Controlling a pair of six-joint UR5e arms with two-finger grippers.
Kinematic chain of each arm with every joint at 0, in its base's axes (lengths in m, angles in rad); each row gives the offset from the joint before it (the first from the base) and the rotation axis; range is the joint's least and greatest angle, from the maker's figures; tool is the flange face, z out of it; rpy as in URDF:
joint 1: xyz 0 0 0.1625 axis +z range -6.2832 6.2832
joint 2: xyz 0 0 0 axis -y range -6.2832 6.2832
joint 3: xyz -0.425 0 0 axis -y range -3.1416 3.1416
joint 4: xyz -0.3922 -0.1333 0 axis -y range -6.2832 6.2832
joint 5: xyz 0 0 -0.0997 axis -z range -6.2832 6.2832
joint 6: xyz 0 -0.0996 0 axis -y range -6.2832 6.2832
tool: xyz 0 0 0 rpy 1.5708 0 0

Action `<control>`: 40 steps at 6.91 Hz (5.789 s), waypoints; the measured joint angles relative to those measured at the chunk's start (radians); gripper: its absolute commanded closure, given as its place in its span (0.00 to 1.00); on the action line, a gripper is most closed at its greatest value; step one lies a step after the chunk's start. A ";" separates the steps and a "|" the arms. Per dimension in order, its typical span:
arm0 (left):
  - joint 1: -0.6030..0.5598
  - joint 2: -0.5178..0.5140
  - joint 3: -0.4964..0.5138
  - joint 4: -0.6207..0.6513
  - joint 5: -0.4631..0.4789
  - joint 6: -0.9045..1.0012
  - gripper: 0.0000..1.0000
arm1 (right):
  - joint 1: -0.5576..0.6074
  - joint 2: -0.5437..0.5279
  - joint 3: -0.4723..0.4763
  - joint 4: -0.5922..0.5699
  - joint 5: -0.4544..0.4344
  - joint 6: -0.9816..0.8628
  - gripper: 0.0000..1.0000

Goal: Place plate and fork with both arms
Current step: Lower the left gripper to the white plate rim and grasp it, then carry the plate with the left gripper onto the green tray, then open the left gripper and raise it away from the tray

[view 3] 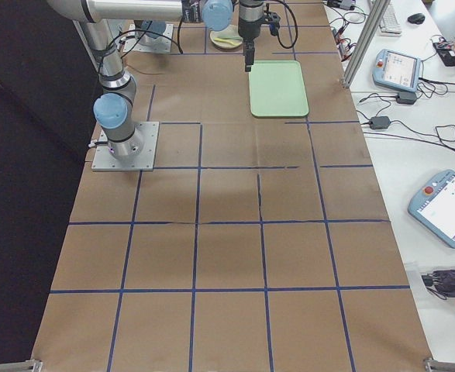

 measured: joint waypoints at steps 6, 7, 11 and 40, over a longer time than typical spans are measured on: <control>0.094 -0.152 -0.005 0.064 -0.099 0.085 0.14 | 0.001 0.000 0.000 0.000 0.000 0.000 0.00; 0.094 -0.157 -0.008 0.064 -0.109 0.081 0.37 | 0.002 0.000 0.000 0.000 0.000 0.000 0.00; 0.095 -0.164 -0.004 0.064 -0.107 0.079 1.00 | 0.002 0.000 0.000 0.000 0.000 0.000 0.00; -0.631 -0.449 0.315 0.563 -0.211 -1.347 0.24 | 0.002 0.002 0.000 0.000 0.001 0.000 0.00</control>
